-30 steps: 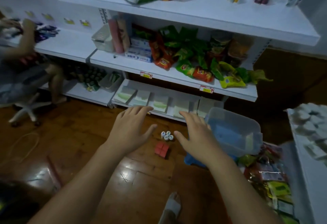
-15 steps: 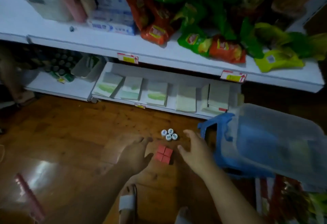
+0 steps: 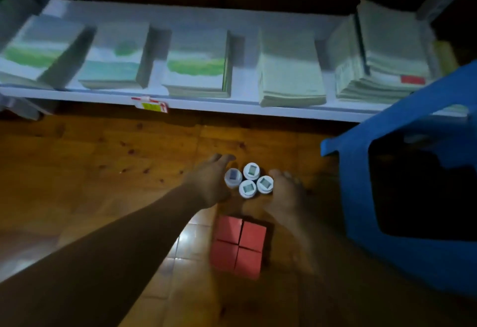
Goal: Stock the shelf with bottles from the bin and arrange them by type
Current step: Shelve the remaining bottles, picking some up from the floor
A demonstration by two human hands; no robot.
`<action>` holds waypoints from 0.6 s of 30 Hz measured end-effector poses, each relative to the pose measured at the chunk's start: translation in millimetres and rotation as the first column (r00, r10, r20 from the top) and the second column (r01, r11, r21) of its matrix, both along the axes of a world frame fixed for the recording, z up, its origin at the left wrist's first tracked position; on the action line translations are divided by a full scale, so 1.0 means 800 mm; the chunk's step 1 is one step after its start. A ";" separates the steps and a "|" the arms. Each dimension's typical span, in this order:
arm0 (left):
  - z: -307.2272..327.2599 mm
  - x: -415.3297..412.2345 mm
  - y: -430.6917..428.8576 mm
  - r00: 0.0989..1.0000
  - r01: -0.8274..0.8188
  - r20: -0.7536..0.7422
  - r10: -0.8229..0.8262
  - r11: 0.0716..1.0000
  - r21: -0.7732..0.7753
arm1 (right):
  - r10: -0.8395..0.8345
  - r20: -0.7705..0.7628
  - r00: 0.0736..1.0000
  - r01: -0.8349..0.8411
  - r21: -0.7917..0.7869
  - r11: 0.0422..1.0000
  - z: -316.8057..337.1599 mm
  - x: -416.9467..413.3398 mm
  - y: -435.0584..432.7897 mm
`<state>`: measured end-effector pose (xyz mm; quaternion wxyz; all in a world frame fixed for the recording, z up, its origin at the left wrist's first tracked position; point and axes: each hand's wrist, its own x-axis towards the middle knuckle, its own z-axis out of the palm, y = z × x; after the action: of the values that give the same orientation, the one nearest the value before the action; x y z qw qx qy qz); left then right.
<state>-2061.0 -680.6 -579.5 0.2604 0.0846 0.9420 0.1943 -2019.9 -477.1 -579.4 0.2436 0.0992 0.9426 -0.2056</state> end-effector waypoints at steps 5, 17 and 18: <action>-0.061 0.003 0.010 1.000 -0.008 -0.029 0.009 0.998 0.060 | -0.030 -0.154 0.988 0.020 -0.065 0.998 -0.076 -0.007 0.002; 0.156 0.002 -0.028 0.922 -0.321 0.041 0.385 0.700 0.638 | -0.347 -0.278 0.896 0.174 -0.499 0.849 0.143 0.005 0.007; 0.208 0.002 -0.026 0.913 -0.335 0.068 0.403 0.644 0.687 | -0.401 -0.261 0.878 0.190 -0.579 0.793 0.196 0.002 0.002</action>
<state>-2059.3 -701.2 -413.0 0.1218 -0.0104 0.8104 0.5731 -2018.6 -475.6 -422.9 0.0431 0.1352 0.8472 -0.5119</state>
